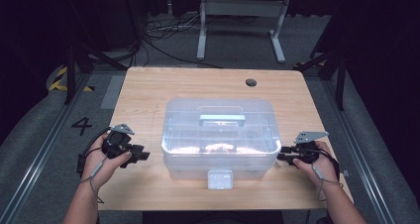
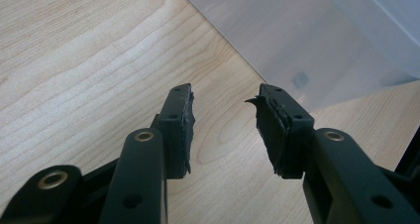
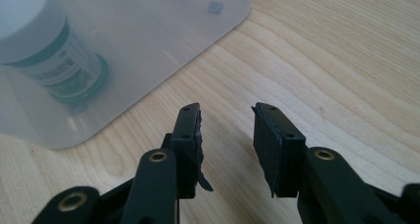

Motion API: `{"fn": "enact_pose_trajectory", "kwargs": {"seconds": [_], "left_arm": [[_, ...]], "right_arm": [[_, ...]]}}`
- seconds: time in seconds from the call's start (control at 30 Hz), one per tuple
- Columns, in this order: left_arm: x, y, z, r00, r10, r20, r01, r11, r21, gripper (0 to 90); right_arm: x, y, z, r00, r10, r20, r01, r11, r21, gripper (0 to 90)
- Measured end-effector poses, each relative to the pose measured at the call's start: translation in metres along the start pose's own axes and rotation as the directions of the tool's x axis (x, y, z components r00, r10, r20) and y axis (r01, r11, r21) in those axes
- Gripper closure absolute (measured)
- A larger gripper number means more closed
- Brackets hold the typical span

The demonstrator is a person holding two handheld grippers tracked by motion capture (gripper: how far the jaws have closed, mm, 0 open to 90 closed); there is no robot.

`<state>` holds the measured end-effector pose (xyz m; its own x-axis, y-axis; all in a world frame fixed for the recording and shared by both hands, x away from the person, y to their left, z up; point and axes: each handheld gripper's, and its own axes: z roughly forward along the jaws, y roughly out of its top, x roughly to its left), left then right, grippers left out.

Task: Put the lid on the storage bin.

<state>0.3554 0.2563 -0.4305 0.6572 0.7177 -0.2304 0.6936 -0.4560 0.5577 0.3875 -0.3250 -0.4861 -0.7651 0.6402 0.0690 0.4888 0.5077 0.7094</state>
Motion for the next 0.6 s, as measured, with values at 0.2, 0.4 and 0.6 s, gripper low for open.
{"fn": "enact_pose_trajectory", "kwargs": {"seconds": [0.2, 0.4, 0.6], "left_arm": [[0.0012, -0.0005, 0.0016, 1.0, -0.002, 0.005, 0.002, 1.0, 0.009, 57.4], [0.0019, -0.0002, 0.0032, 1.0, -0.006, -0.003, 0.006, 1.0, 0.003, 48.8], [0.0047, -0.0002, 0.005, 0.9997, -0.012, -0.019, 0.012, 0.9998, -0.017, 34.5]], "right_arm": [[0.0009, 0.0, 0.0023, 1.0, 0.004, 0.005, -0.004, 1.0, -0.008, 60.6], [-0.0023, -0.0007, 0.005, 0.9993, 0.01, 0.037, -0.009, 0.999, -0.037, 42.0], [-0.0081, -0.0023, 0.0056, 0.9979, 0.028, 0.058, -0.024, 0.997, -0.073, 28.3]]}}
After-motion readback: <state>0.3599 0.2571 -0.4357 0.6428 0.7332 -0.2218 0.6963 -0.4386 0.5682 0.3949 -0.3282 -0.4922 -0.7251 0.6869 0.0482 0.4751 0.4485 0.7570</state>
